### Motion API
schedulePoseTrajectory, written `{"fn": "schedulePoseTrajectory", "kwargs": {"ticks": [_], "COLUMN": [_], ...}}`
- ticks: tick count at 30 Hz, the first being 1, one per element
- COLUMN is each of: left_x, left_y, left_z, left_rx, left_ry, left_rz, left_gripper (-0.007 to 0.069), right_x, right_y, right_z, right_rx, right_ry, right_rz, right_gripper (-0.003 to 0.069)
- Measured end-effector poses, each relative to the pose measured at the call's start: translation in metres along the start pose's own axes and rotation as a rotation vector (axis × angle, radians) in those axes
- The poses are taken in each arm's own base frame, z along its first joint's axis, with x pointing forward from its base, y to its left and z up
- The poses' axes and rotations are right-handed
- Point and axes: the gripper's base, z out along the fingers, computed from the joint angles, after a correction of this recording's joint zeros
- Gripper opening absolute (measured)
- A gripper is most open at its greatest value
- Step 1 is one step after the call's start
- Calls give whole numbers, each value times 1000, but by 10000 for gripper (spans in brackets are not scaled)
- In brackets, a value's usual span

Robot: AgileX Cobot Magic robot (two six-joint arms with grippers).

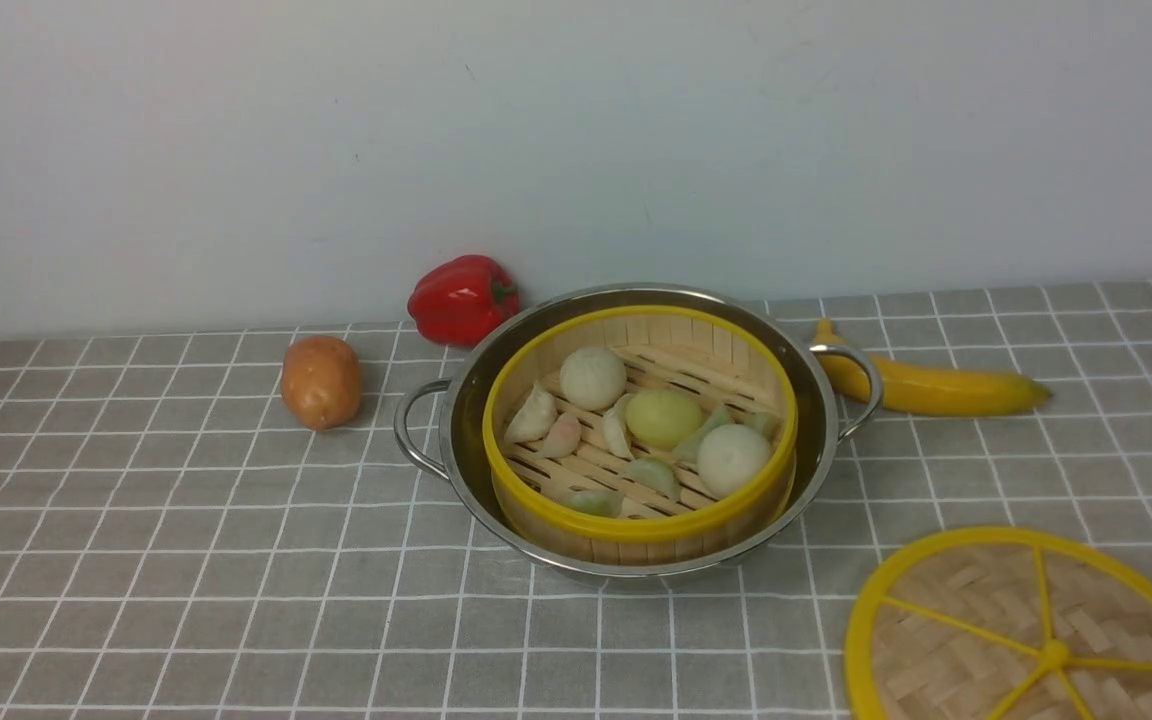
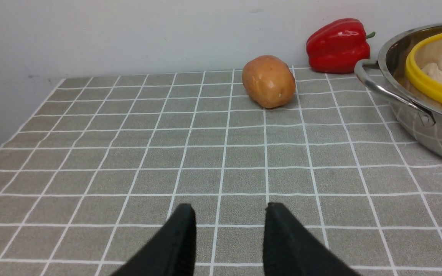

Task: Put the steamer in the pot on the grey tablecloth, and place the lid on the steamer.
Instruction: 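Move the gripper down to the bamboo steamer lid and grasp its center knob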

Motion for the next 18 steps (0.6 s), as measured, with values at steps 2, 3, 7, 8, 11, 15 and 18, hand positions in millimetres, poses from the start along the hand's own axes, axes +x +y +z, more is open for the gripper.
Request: {"fn": "schedulePoseTrajectory", "kwargs": {"ticks": [2,3,7,8,11,15,18], "left_x": [0,0,0,0,0,0,0], "left_y": [0,0,0,0,0,0,0], "left_z": [0,0,0,0,0,0,0], "left_rx": [0,0,0,0,0,0,0], "left_ry": [0,0,0,0,0,0,0], "left_rz": [0,0,0,0,0,0,0], "left_gripper": [242,242,242,242,242,242,242], "right_x": [-23,-26,-46,-48,-63,-79,-93], "right_y": [5,6,12,13,20,29,37], "right_z": [-4,-5,3,2,13,26,39], "right_rx": [-9,-10,2,0,-19,-85,-163], "right_ry": [-32,-28,147,141,299,407,498], "right_rz": [2,4,12,14,-21,-107,-209], "right_gripper": [242,242,242,242,242,242,242]}}
